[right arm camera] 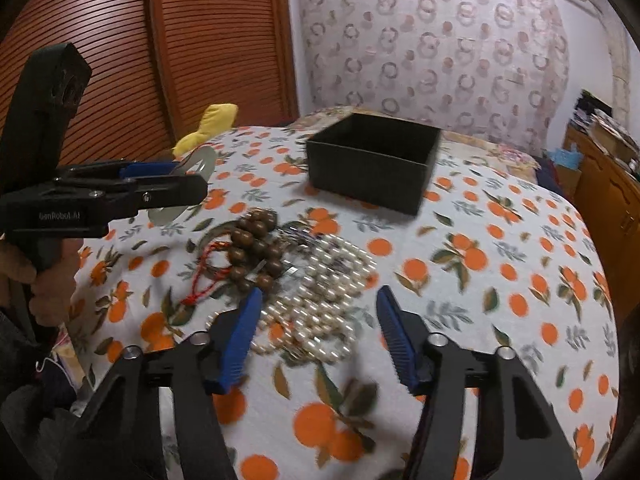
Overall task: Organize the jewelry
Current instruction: 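Lower the left tool onto the jade bangle and close on it, then grasp the wooden bead bracelet with the right tool while the left tool lifts the jade bangle, then carry both bracelets into the black box and open both tools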
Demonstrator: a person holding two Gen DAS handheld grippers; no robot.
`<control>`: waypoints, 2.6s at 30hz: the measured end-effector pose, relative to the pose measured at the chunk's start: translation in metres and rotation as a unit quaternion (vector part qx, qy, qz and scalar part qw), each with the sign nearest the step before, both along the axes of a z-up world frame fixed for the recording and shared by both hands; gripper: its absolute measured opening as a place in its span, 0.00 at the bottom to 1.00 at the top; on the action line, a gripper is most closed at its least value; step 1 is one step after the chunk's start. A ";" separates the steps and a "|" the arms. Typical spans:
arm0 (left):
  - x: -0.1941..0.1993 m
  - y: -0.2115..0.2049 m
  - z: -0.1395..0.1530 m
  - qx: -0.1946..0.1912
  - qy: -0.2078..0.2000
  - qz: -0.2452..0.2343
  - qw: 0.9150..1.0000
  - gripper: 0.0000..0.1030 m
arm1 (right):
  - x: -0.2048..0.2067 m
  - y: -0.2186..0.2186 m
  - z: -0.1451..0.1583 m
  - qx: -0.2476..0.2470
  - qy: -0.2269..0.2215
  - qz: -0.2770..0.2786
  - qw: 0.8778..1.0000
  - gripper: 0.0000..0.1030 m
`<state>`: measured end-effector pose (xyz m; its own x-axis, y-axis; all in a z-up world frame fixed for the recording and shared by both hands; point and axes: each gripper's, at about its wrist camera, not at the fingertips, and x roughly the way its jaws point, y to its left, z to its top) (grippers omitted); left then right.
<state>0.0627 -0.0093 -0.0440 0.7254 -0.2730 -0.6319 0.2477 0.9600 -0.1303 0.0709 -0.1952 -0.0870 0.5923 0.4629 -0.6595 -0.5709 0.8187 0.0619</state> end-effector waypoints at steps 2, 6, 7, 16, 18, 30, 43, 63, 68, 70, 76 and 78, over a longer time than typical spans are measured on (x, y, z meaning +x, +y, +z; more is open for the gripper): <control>-0.001 0.006 0.000 -0.001 -0.003 0.006 1.000 0.67 | 0.003 0.009 -0.001 -0.004 0.001 0.012 1.000 0.48; -0.004 0.019 0.000 -0.009 -0.005 0.019 1.000 0.67 | 0.013 0.026 -0.006 -0.009 0.015 0.035 0.999 0.39; -0.005 0.021 -0.001 -0.009 -0.005 0.021 1.000 0.67 | 0.017 0.030 -0.007 -0.012 0.018 0.036 0.999 0.38; -0.009 0.036 -0.007 -0.014 -0.003 0.036 0.999 0.67 | 0.028 0.055 -0.007 0.019 0.049 0.063 0.997 0.36; -0.010 0.037 -0.008 -0.015 -0.002 0.037 0.999 0.67 | 0.029 0.059 -0.005 0.022 0.050 0.062 0.997 0.36; -0.011 0.040 -0.010 -0.015 -0.001 0.038 0.999 0.67 | 0.044 0.083 -0.011 -0.022 0.039 0.058 0.997 0.26; -0.006 0.043 -0.002 -0.014 -0.013 0.046 0.999 0.67 | 0.036 0.051 0.038 0.022 -0.019 0.057 0.998 0.14; 0.035 0.015 0.030 0.005 -0.038 0.024 0.999 0.67 | 0.100 0.017 0.115 0.020 -0.106 0.011 0.994 0.14; 0.050 0.005 0.030 0.012 -0.036 0.018 0.999 0.67 | 0.124 0.018 0.112 0.017 -0.101 -0.001 0.995 0.14; 0.058 0.001 0.030 0.012 -0.035 0.017 0.999 0.67 | 0.135 0.018 0.108 0.015 -0.094 -0.007 0.995 0.14; 0.084 -0.011 0.028 0.015 -0.029 0.013 0.999 0.67 | 0.160 0.015 0.083 0.023 -0.043 -0.014 0.999 0.15; 0.093 -0.015 0.027 0.015 -0.025 0.013 0.999 0.67 | 0.165 0.016 0.073 0.015 -0.033 -0.019 0.999 0.15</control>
<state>0.1562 -0.0239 -0.0171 0.7636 -0.2342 -0.6017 0.2272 0.9698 -0.0891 0.2356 -0.1792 -0.0140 0.6514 0.4587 -0.6044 -0.5430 0.8382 0.0510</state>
